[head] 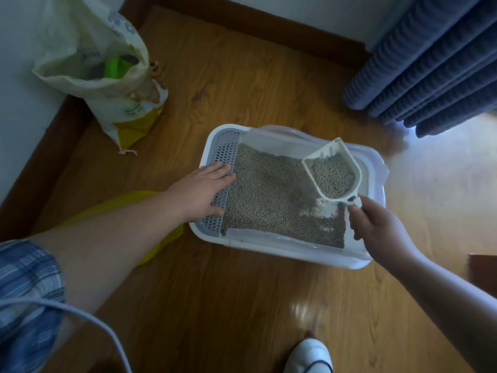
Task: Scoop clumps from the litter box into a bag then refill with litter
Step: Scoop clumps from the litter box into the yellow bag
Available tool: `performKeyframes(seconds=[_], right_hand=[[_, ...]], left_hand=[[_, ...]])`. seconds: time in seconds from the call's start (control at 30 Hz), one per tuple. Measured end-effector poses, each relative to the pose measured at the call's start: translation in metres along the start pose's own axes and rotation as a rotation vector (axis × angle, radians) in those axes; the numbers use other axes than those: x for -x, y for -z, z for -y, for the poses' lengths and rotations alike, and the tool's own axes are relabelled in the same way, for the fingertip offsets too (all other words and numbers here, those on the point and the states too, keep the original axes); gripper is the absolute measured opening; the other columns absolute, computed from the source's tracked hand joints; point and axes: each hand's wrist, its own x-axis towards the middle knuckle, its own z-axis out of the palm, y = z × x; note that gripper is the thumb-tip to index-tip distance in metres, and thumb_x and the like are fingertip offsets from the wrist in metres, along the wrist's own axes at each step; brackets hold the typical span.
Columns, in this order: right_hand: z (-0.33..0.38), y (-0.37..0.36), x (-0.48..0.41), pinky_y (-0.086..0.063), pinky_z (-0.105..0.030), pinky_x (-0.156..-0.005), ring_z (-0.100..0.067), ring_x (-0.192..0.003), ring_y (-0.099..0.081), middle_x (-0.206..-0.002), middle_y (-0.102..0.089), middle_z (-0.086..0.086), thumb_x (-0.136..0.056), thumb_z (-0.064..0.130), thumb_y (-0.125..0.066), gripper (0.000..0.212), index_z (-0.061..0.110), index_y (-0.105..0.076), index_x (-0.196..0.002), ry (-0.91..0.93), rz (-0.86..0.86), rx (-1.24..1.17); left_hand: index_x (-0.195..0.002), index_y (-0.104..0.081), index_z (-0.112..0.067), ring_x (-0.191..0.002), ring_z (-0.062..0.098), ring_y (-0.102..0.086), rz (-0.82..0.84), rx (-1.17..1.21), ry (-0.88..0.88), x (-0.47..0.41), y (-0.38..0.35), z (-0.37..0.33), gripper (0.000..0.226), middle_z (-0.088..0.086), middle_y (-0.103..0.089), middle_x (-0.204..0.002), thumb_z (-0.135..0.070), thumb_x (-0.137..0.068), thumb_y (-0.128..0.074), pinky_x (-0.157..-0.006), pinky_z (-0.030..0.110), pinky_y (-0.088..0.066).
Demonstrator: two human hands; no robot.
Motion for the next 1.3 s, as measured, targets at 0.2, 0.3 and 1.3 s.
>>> performKeyframes(seconds=[0.2, 0.3, 1.3], right_hand=[[0.000, -0.001, -0.003, -0.041, -0.029, -0.058, -0.012, -0.058, -0.056, -0.062, -0.057, 0.002, -0.102, 0.031, -0.050, 0.028, 0.027, -0.051, -0.074, -0.003, -0.013, -0.079], [0.001, -0.004, -0.001, -0.042, -0.028, -0.060, -0.011, -0.059, -0.055, -0.062, -0.056, 0.007, -0.103, 0.029, -0.049, 0.030, 0.031, -0.052, -0.073, 0.011, 0.000, -0.100], [0.003, -0.022, -0.007, -0.047, -0.043, -0.070, -0.016, -0.060, -0.056, -0.064, -0.059, 0.001, -0.101, 0.044, -0.042, 0.031, 0.024, -0.049, -0.079, -0.092, -0.037, -0.007]], left_hand=[[-0.158, -0.002, -0.026, -0.152, 0.015, 0.009, 0.014, -0.004, 0.014, 0.001, 0.001, -0.001, 0.100, -0.003, 0.009, -0.166, -0.049, -0.087, -0.068, -0.123, 0.035, 0.000], [-0.158, -0.002, -0.025, -0.153, 0.015, 0.009, 0.017, -0.004, 0.014, 0.002, 0.002, -0.001, 0.100, -0.002, 0.008, -0.166, -0.050, -0.087, -0.068, -0.125, 0.037, -0.002], [-0.159, -0.004, -0.025, -0.152, 0.014, 0.009, 0.003, 0.011, 0.012, 0.002, 0.001, -0.001, 0.100, -0.004, 0.007, -0.166, -0.049, -0.087, -0.069, -0.121, 0.032, 0.003]])
